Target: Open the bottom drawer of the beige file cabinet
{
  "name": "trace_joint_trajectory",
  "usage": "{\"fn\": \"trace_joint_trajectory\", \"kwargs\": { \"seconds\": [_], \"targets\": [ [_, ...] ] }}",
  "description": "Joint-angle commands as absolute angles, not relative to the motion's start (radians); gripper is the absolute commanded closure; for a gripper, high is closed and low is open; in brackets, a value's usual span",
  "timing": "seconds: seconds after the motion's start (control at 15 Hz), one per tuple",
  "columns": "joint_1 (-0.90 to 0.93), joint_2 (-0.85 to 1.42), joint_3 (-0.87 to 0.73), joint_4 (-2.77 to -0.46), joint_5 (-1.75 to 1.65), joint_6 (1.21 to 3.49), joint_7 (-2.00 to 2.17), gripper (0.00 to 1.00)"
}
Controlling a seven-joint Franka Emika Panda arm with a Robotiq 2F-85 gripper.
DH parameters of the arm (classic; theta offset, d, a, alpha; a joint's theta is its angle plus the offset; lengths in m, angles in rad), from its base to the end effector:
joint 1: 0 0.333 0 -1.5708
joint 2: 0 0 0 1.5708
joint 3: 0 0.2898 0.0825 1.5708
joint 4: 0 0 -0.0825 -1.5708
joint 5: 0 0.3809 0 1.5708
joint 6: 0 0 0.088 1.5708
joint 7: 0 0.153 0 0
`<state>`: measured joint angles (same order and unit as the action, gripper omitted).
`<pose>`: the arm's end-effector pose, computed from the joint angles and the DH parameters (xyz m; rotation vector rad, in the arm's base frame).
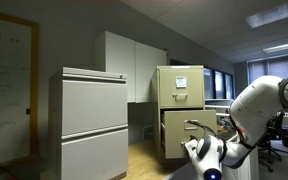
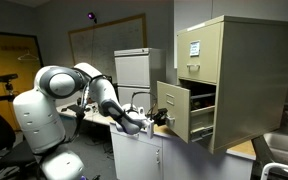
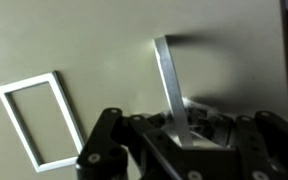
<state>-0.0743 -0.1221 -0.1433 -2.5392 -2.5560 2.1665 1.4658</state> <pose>0.4930 -0.1520 0.3226 1.5463 0.4724 0.9136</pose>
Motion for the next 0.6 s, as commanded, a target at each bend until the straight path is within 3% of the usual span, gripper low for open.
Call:
{"fn": "trace_joint_trajectory", "kwargs": {
  "seconds": [0.0,0.53],
  "targets": [
    [-0.076,-0.098,-0.154,-2.665,-2.496,2.128,1.580,0.98],
    [-0.042,-0.109,-0.139,-2.741,-2.499,1.983,1.826,0.97]
  ]
}}
